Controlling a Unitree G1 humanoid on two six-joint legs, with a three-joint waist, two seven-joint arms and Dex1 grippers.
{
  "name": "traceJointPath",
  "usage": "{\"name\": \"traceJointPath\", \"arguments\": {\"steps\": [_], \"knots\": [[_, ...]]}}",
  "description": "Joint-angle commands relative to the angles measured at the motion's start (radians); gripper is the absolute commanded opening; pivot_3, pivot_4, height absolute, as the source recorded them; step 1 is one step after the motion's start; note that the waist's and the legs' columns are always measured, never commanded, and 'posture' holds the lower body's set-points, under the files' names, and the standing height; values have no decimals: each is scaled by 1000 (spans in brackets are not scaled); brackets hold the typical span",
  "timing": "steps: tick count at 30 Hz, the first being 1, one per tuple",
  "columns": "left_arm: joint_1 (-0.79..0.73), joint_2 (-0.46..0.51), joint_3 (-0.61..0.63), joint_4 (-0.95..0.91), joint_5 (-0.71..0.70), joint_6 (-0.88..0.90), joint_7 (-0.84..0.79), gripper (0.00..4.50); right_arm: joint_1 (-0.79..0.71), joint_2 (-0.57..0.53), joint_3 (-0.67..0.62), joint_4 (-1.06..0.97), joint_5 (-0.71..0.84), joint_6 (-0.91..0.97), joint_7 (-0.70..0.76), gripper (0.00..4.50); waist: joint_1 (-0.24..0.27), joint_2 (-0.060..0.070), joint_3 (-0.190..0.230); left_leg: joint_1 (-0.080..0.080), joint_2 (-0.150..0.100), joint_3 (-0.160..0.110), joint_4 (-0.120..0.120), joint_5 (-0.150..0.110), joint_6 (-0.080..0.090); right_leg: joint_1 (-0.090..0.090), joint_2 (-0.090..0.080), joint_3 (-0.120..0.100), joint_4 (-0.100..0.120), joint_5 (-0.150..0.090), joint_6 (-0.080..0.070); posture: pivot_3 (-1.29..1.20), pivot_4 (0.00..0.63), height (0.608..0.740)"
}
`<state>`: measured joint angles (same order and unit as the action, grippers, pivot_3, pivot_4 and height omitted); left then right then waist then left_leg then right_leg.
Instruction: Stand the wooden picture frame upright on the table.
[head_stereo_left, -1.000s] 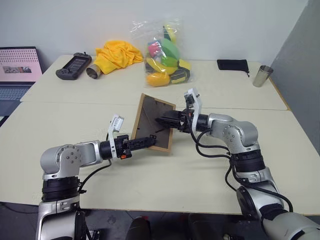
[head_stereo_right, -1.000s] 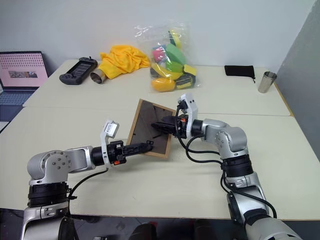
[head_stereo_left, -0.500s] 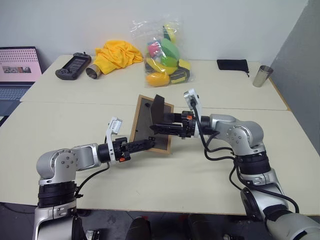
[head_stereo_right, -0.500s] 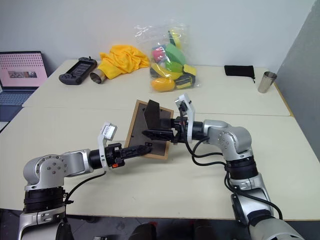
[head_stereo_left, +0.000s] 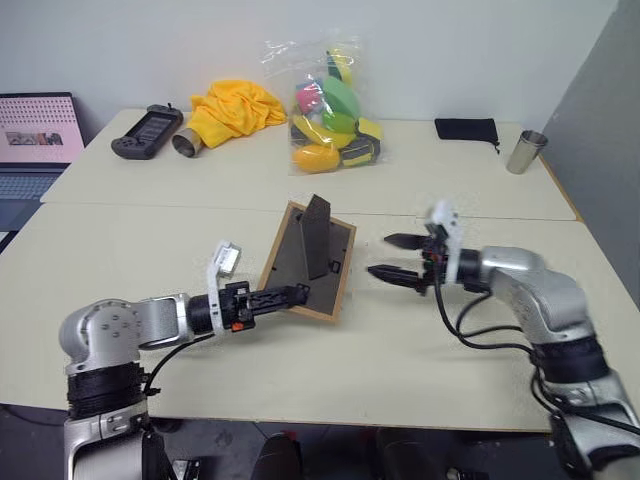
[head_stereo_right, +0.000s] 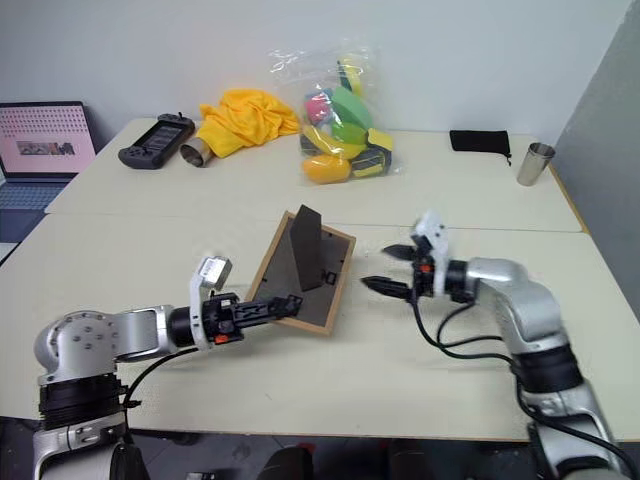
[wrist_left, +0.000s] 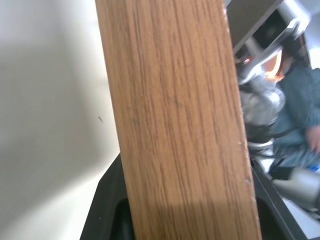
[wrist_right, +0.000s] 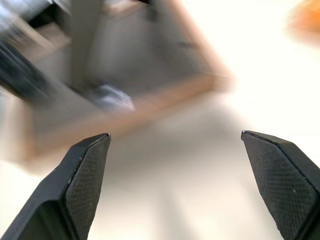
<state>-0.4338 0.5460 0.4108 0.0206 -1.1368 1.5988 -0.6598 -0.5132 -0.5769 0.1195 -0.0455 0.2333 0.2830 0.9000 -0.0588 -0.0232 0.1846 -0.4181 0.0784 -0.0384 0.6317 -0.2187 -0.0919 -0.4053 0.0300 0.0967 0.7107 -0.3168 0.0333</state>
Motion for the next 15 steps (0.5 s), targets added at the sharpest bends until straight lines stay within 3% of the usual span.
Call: {"name": "traceJointPath", "arguments": {"steps": [1,7,11,15], "knots": [[-19,16,34,80,-245,16,128,1369,3,-17,113,160,-335,-694,-138,4433,-9,0,0,1,0,1,0,0,0,0,0,1,0,-1,2,0,150,740],[-32,31,-9,136,-541,-30,369,1369,-127,86,182,426,-619,-1119,-427,4433,-24,-1,1,2,0,0,0,1,-1,0,0,1,4,1,-2,0,150,740],[23,83,-121,90,-780,-149,524,1369,-231,143,209,523,-824,-1203,-657,4433,-20,-2,1,2,0,-1,0,5,-8,0,0,1,5,1,-2,0,150,740],[56,105,-166,53,-835,-208,554,1369,-280,164,222,571,-889,-1239,-761,4433,-6,-2,1,2,0,-1,-1,5,-9,1,-1,1,4,1,-2,0,150,740]]}}
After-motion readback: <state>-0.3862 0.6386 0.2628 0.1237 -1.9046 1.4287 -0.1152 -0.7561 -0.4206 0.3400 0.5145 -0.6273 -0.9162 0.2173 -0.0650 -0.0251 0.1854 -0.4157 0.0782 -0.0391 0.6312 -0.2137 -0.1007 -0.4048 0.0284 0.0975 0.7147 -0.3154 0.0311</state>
